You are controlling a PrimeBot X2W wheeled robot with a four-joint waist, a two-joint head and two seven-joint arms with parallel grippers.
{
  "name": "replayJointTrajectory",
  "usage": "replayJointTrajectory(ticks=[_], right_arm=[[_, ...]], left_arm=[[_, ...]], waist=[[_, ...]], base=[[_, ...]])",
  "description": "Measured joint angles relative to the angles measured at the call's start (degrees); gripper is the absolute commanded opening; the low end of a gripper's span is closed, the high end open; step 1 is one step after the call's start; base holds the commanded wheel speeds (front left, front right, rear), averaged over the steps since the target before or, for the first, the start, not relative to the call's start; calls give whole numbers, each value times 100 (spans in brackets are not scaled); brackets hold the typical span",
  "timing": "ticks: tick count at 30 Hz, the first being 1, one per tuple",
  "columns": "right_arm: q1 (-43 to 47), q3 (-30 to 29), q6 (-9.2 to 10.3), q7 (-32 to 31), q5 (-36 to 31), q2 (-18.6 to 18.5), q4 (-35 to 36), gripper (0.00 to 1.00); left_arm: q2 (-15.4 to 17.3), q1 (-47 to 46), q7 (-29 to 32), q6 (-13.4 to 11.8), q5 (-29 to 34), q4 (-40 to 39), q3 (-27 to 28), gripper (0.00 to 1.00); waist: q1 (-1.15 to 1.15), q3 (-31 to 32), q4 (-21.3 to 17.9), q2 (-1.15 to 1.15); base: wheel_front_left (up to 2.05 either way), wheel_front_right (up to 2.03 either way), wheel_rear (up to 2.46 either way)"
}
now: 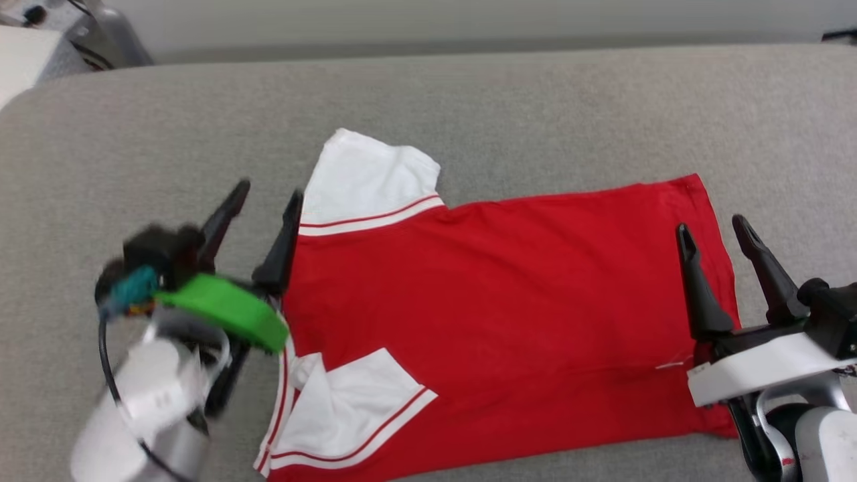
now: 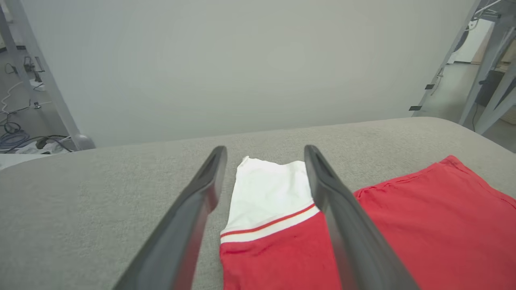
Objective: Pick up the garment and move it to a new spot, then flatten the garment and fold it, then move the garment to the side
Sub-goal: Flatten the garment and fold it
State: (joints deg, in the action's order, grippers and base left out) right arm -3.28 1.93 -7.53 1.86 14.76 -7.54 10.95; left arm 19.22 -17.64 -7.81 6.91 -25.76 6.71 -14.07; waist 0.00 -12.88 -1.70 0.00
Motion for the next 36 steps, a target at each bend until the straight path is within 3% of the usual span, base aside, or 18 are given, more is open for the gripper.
replayJointTrajectory(ticks=[8,15,20,25,34,35,36], right_arm=[[-437,200,0,156,-218,179,168,100],[-668,290,0,337,-288,294,152,100],[-732,390,0,449,-301,343,94,100],[-767,455,0,548,-300,371,29,100],[-792,457,0,655,-299,399,-129,100],[-806,457,0,655,-299,401,-135,100],[-821,456,0,655,-299,401,-143,100]], left_arm=[[954,-2197,2253,41,-976,310,-966,100],[1507,-3620,3992,42,-1967,1229,-1577,100],[1720,-4213,5018,42,-2417,1919,-1746,100],[1994,-4523,5435,42,-2396,2558,-1891,100],[2078,-4706,5467,42,-2444,2760,-2165,100],[2071,-4699,5471,42,-2538,2802,-2162,66],[2073,-4699,5486,41,-2627,2817,-2174,0]], waist=[[1,-707,-423,0],[1,-1173,-858,0],[1,-1435,-1151,0],[1,-1643,-1433,0],[1,-1881,-1645,0],[0,-1881,-1640,0],[1,-1875,-1632,0]], base=[[0,0,0],[0,0,0],[0,0,0],[0,0,0],[0,0,0],[0,0,0],[0,0,0]])
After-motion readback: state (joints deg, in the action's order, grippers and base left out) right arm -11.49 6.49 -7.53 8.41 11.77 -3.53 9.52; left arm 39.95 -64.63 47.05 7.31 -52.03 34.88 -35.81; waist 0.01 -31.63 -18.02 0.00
